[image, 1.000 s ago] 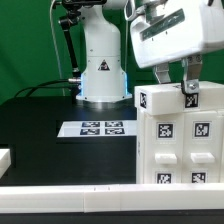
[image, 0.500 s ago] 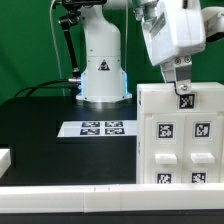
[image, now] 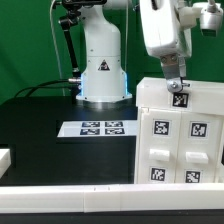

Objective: Assemble cabinet

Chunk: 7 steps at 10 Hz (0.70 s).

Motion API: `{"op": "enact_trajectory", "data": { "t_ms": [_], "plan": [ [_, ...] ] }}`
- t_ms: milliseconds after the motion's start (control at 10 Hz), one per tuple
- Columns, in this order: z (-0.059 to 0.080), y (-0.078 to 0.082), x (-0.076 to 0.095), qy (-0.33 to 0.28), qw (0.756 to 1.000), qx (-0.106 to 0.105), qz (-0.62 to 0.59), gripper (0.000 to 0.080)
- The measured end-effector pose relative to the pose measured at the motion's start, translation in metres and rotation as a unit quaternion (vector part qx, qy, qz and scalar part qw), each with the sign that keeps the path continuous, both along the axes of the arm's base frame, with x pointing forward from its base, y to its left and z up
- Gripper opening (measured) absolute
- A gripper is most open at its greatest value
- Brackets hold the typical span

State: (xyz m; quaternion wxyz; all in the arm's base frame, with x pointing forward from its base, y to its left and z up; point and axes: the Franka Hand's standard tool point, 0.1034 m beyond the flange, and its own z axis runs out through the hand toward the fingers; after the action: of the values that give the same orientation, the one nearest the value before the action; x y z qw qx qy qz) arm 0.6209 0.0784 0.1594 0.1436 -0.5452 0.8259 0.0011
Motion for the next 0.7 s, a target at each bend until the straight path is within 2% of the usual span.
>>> {"op": "enact_trajectory", "data": {
  "t_ms": [100, 400, 600, 700],
  "plan": [
    [0.001, -0.001, 0.000, 0.004, 0.999, 0.012, -0.035, 0.0563],
    [0.002, 0.002, -0.001, 0.003, 1.000, 0.013, -0.027, 0.0563],
    [0.017, 0.018, -0.001, -0.006, 0.999, 0.026, -0.026, 0.0758],
    [0.025, 0.023, 0.001, -0.013, 0.999, 0.029, -0.024, 0.0787]
  ]
}}
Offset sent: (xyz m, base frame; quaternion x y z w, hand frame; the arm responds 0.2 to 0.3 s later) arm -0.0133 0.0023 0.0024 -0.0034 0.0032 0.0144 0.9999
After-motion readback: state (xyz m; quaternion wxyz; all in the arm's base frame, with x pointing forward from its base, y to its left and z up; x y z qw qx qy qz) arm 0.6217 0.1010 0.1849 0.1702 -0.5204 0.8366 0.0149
